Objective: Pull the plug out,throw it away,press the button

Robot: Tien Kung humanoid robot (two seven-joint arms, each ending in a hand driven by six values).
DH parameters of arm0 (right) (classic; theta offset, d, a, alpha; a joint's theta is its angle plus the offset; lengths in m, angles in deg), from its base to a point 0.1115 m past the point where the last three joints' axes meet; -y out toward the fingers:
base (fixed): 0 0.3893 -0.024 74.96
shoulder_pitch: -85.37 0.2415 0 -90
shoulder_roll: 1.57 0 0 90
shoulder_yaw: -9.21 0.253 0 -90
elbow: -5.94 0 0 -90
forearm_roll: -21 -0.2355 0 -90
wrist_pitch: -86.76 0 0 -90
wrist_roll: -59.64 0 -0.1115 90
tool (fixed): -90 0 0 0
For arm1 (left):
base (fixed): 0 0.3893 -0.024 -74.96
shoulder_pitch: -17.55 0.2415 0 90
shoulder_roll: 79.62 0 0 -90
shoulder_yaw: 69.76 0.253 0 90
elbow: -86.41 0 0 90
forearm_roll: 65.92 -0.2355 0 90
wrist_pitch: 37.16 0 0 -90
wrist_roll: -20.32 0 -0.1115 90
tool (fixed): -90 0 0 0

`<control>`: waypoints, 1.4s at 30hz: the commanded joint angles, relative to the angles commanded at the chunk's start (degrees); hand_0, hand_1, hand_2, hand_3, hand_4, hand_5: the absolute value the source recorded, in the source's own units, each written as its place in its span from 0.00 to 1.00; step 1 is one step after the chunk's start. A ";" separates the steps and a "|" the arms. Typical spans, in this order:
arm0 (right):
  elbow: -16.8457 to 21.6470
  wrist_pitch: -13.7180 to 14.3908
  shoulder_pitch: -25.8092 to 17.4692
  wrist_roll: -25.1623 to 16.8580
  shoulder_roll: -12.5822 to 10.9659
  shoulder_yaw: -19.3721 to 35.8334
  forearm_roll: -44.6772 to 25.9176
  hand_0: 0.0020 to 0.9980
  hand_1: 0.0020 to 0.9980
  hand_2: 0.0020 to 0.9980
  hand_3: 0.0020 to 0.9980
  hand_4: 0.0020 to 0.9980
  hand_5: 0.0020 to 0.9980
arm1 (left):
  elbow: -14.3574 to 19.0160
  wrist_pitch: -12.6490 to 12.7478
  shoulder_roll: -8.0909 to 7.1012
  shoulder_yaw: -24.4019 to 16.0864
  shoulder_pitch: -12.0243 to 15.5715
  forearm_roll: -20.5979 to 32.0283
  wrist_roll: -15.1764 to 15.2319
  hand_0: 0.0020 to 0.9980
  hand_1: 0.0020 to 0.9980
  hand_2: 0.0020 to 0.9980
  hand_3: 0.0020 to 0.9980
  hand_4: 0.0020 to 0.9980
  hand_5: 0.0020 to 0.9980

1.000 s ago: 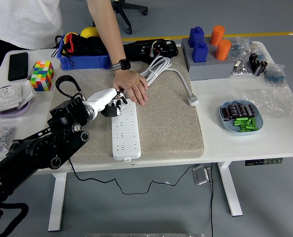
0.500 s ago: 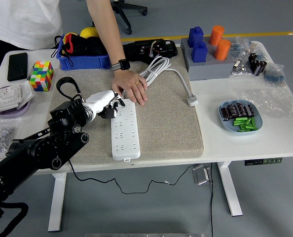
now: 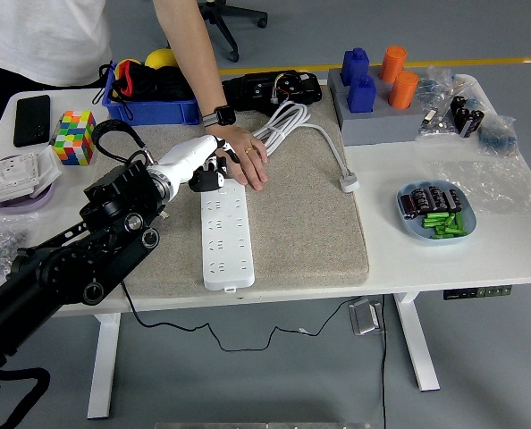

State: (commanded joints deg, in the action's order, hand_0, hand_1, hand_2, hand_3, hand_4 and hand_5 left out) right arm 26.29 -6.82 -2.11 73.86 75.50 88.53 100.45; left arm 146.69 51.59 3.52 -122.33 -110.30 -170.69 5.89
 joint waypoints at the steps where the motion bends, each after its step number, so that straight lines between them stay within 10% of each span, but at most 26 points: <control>1: -0.01 0.00 -0.01 0.01 0.02 0.05 0.04 0.75 0.70 0.71 0.72 0.78 0.63 | 0.97 0.24 -0.29 -0.96 0.75 0.09 0.36 0.08 0.05 0.12 0.64 0.05 0.00; 6: -0.12 0.02 -0.20 0.04 0.05 0.37 0.23 0.75 0.70 0.71 0.72 0.78 0.63 | 5.88 3.77 -2.34 -7.56 6.22 -0.02 4.76 0.08 0.05 0.12 0.64 0.05 0.00; 7: -0.13 0.02 -0.20 0.04 0.05 0.39 0.26 0.75 0.70 0.71 0.72 0.78 0.63 | 6.47 4.06 -2.65 -8.84 7.14 0.18 5.33 0.26 0.27 0.32 0.69 0.49 0.00; 12: 0.01 0.05 0.07 0.00 0.09 0.66 0.33 0.75 0.70 0.71 0.72 0.78 0.63 | 9.11 5.07 -4.53 -15.29 11.83 1.03 7.01 0.26 0.27 0.32 0.69 0.49 0.00; 13: 0.05 0.05 0.15 -0.01 0.13 0.70 0.32 0.75 0.70 0.71 0.72 0.78 0.63 | 9.62 5.28 -5.07 -16.61 13.10 1.72 7.18 0.61 0.63 0.63 0.81 0.71 0.00; 18: 0.01 0.03 0.14 0.01 0.33 0.79 0.33 0.75 0.70 0.71 0.72 0.78 0.63 | 10.85 5.64 -5.94 -21.93 17.98 2.16 7.55 0.61 0.63 0.63 0.81 0.71 0.00; 19: -0.01 0.02 0.12 0.02 0.35 0.77 0.35 0.75 0.70 0.71 0.72 0.78 0.63 | 11.20 5.83 -5.93 -22.88 18.68 2.01 7.72 0.82 0.82 0.82 0.85 0.78 0.24; 25: 0.17 0.08 0.59 -0.05 0.12 0.69 0.39 0.75 0.70 0.71 0.72 0.78 0.63 | 13.27 7.84 -6.70 -27.69 22.07 1.83 10.07 0.87 0.87 0.87 0.87 0.79 0.31; 42: 0.04 0.06 1.09 -0.04 -0.14 -0.07 0.33 0.75 0.70 0.71 0.72 0.78 0.63 | 13.38 5.14 -6.94 -34.78 22.56 -0.41 6.85 0.87 0.87 0.86 0.87 0.80 0.23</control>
State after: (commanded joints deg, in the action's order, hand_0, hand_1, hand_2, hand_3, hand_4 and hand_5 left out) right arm 26.33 -6.76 -1.02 73.82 75.36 88.46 100.77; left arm 160.06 56.73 -3.42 -157.11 -87.74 -171.10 12.74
